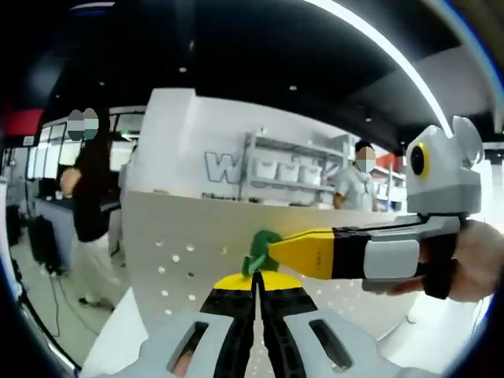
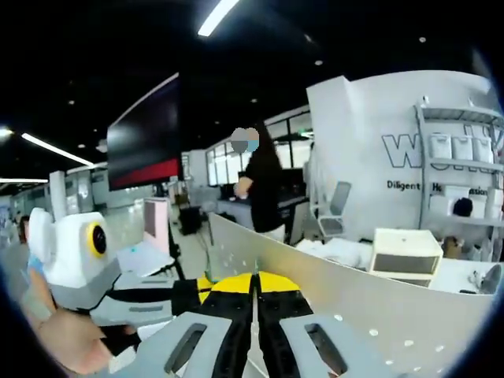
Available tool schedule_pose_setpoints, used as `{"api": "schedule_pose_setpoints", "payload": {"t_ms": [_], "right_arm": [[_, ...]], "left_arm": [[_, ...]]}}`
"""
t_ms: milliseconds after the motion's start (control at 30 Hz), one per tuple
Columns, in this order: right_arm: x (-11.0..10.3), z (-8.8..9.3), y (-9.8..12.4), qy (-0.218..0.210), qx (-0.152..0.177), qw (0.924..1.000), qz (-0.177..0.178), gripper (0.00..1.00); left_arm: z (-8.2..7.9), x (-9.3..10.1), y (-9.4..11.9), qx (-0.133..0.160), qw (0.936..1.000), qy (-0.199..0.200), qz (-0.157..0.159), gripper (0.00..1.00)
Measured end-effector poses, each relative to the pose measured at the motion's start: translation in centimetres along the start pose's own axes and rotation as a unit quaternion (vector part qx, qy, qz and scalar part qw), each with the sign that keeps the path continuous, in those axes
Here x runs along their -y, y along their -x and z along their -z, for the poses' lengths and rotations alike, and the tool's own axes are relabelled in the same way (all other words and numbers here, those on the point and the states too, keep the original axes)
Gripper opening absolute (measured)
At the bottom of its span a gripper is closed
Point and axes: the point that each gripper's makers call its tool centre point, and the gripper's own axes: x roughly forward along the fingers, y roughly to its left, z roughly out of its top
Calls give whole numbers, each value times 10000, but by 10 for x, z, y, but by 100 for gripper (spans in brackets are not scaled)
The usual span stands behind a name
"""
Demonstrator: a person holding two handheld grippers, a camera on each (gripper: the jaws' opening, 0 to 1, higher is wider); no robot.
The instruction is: Insert the hook assembly into the mounting plate slot until the hook locks in place.
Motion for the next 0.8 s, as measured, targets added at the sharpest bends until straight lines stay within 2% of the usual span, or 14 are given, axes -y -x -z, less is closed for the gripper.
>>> {"api": "schedule_pose_setpoints", "payload": {"t_ms": [100, 267, 400, 500, 633, 667, 733, 800], "right_arm": [[-4, 1, 3, 35, -43, 10000, -18, 0], [0, -2, 8, 79, -69, 9999, 27, 0], [-2, -3, 18, 163, -147, 9998, 41, 0], [-4, 0, 27, 166, -235, 9996, 44, 0], [-8, 4, 38, 157, -328, 9993, 30, 0], [-9, 6, 42, 194, -356, 9992, 39, 0], [-12, 8, 50, 254, -380, 9989, 82, 0], [-15, 10, 59, 249, -402, 9988, 89, 0]], "left_arm": [[3, 4, 5, -105, 9997, -193, 61, 2], [8, 6, 11, -226, 9995, -174, 166, 3], [8, 11, 18, -301, 9992, -115, 255, 13], [7, 17, 26, -304, 9988, -179, 329, 16], [13, 31, 38, -426, 9974, -203, 541, 24], [15, 34, 43, -451, 9970, -214, 592, 24], [16, 38, 51, -383, 9971, -262, 608, 18], [23, 44, 59, -484, 9961, -264, 687, 20]]}}
